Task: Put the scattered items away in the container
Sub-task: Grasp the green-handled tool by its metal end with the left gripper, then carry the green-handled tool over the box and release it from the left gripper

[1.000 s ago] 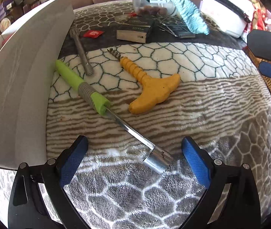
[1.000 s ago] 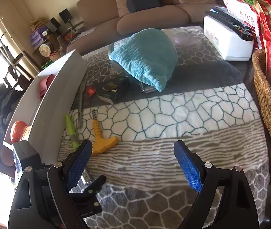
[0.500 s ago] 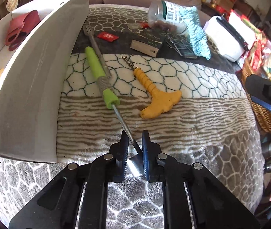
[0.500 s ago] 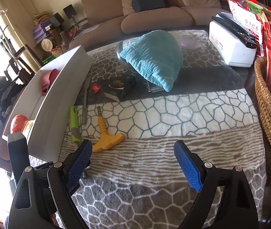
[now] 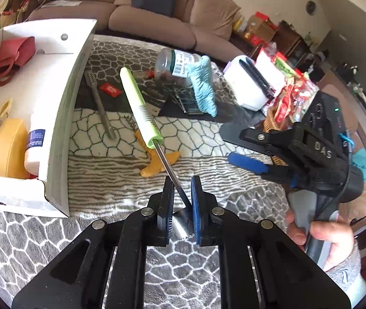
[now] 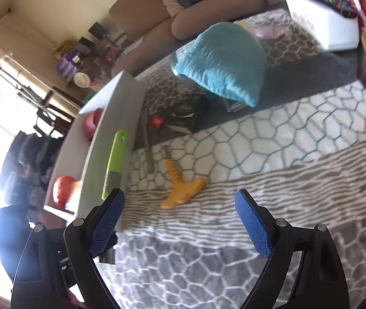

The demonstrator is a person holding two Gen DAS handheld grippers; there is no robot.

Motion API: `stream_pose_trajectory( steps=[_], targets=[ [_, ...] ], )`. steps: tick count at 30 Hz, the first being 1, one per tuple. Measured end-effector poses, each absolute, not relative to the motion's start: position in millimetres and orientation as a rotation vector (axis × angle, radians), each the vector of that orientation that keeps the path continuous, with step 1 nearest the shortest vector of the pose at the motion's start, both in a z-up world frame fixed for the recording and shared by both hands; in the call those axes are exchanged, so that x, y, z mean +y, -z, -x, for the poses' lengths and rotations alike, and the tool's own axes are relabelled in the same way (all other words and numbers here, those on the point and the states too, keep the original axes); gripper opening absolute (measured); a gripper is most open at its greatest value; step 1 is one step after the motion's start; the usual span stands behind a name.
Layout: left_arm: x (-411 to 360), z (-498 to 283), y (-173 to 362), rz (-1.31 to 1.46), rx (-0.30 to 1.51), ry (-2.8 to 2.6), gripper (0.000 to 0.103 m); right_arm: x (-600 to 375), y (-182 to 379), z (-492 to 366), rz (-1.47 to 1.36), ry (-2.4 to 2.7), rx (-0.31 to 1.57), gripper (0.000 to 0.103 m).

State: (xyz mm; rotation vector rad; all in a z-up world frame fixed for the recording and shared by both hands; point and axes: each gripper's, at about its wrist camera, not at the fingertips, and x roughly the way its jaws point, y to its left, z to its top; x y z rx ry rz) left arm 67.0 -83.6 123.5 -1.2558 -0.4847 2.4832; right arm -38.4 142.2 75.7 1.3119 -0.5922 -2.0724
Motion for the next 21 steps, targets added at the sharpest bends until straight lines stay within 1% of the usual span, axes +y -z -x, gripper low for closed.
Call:
stream_pose_trajectory(
  steps=[1,3,8,12,16,21],
  targets=[
    [-86,-68,-132,1.233,-0.479,-2.489,0.012,141,-75,38,-1.312,2.045,-0.638,0.090],
    [-95,-68,-146,1.203,-0.482,-2.513,0.012,137,-77,38,-1.301,2.033,-0.670,0.090],
    [-145,-43,-174,1.204,-0.458,-2.609,0.012,127,-91,34,-1.261,2.106,-0.578,0.090],
    [-196,4,-183,1.274,-0.355,-2.663,0.012,116,-96,29,-1.245,2.113,-0.512,0.090],
    [-227,73,-162,1.434,-0.226,-2.615,0.012,103,-105,23,-1.205,2.142,-0.419,0.090],
    [-232,138,-116,1.605,-0.077,-2.542,0.012,91,-108,23,-1.194,2.141,-0.378,0.090]
  ],
)
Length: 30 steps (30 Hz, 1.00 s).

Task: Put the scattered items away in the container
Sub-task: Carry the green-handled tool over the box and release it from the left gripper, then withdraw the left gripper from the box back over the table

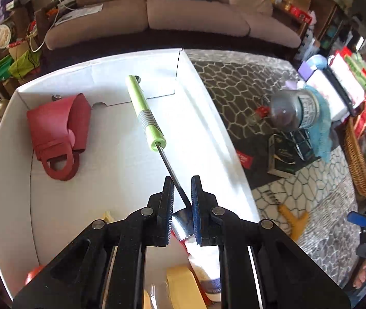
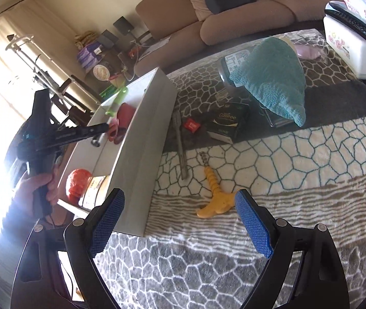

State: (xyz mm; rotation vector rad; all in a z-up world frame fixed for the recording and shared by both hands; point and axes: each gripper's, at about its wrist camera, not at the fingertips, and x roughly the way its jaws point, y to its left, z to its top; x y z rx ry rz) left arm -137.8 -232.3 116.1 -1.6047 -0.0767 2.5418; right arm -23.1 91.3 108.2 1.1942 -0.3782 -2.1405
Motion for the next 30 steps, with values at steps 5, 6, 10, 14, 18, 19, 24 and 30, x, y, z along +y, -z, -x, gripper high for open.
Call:
stream_pose_trajectory(
  steps=[5,6,10,14,18,19,24,30],
  targets=[
    [-229,161,-84,1.679,-0.038,-2.487,0.012,78,-122,27,-1.160,2.173,-0.311,0.090],
    [-229,164,-80,1.686,-0.040,-2.476,0.012,70,-128,29,-1.150,2.157,-0.289,0.090],
    [-237,175,-71,1.726,-0.112,-2.450,0.011,17,-159,46,-1.038,2.138,-0.122,0.090],
    [-252,188,-70,1.735,-0.179,-2.446,0.011,-33,-179,66,-0.951,2.127,-0.060,0.090],
    [-267,190,-74,1.741,-0.204,-2.456,0.011,-71,-177,80,-0.935,2.123,-0.007,0.090],
    [-272,189,-75,1.741,-0.198,-2.468,0.011,-79,-174,82,-0.939,2.122,0.009,0.090],
    [-295,178,-90,1.722,-0.185,-2.524,0.011,-105,-161,86,-0.962,2.114,0.048,0.090],
    [-317,145,-108,1.686,-0.199,-2.586,0.013,-123,-156,75,-0.978,2.116,0.097,0.090]
  ],
)
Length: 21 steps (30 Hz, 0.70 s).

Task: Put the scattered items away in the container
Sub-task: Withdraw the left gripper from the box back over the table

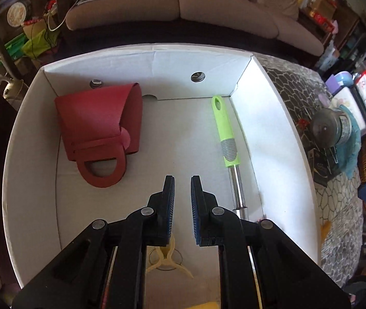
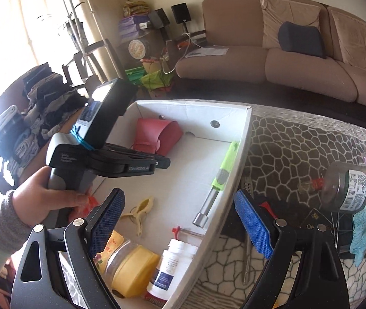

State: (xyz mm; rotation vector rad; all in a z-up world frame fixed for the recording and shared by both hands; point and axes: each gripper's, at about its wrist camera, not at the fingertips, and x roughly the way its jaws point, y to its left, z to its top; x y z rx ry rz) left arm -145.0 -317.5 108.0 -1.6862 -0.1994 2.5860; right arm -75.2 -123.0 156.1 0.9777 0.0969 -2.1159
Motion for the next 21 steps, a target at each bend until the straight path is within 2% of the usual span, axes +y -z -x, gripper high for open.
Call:
stream_pose_trajectory(
  steps=[5,16,19,21],
  targets=[
    [-329,108,-129,1.637,-0.246,-2.621,0.043,-130,-157,60,-0.995,2.112,0.133,0.090],
    [-319,0,-195,1.427,-0.172,-2.765,0.064,-132,-174,15,-1.002,2.130,0.188,0.090],
    [-302,-28,-205,1.370,-0.195,-2.763,0.085,-125,-179,3,-1.007,2.138,0.189,0.090],
    [-295,-44,-208,1.364,-0.215,-2.792,0.089,-116,-182,-6,-1.009,2.142,0.182,0.091]
  ],
)
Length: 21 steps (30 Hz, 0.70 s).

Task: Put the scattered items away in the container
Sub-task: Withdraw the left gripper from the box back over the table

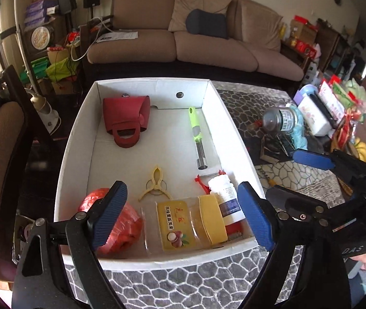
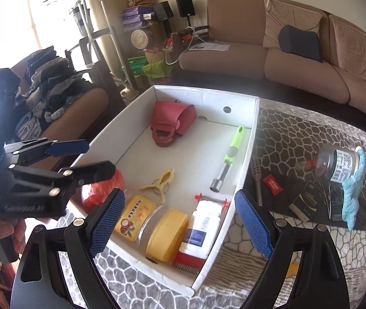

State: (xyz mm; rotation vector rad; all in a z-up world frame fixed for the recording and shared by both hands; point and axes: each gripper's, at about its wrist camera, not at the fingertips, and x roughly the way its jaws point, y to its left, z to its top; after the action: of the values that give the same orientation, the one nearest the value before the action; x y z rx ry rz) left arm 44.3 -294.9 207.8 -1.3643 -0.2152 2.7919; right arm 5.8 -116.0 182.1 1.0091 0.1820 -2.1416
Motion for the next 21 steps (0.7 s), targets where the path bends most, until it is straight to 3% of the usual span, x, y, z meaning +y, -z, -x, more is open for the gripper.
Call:
stream_pose_trajectory(
  steps=[2,5,21],
  targets=[
    [-293,-55,-205,1.374,-0.300,-2.774,0.103,-103,-186,-14,-1.009,2.153,0.168,0.091],
    [-291,-75,-202,1.349,-0.396,-2.759,0.103,-79,-192,-25,-1.013,2.170,0.138,0.091],
    [-237,-165,-204,1.324,-0.429,-2.751,0.103,23,-210,-82,-0.975,2.211,0.072,0.093]
  ],
)
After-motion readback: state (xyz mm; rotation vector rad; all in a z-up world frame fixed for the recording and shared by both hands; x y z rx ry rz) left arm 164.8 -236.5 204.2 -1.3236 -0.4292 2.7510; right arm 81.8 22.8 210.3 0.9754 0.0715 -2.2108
